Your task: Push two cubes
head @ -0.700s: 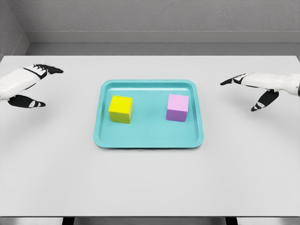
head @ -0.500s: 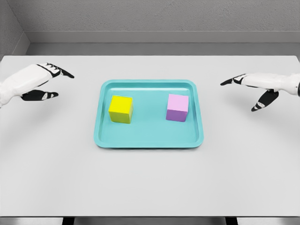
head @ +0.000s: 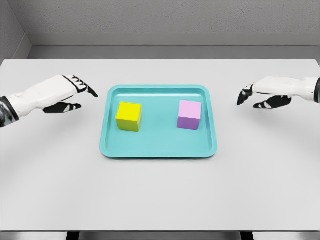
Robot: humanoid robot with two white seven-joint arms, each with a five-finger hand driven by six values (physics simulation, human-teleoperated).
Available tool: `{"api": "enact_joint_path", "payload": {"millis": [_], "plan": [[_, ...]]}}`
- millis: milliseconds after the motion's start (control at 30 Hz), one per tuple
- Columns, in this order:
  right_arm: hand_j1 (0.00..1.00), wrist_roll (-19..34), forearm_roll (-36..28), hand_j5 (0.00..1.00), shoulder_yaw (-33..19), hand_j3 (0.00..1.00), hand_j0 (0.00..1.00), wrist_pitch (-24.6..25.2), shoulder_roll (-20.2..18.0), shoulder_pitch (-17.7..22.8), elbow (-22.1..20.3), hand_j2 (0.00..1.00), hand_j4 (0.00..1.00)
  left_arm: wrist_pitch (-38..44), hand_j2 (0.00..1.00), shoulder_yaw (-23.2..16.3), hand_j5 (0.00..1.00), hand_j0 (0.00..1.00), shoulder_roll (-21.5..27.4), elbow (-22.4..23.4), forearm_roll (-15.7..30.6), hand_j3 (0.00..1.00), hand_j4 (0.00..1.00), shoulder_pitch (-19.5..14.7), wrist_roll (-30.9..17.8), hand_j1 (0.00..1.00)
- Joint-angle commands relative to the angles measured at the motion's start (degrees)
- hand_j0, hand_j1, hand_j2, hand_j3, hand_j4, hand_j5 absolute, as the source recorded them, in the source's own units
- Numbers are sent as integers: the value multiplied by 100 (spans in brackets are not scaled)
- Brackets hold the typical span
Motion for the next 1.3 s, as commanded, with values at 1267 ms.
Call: {"api": "enact_joint_path", "payload": {"millis": [1267], "plan": [[11, -1, 961, 11, 1987, 11, 11, 11, 1096, -1169, -155, 11, 11, 9, 68, -500, 68, 68, -524, 748, -376, 68, 68, -457, -51, 68]]}}
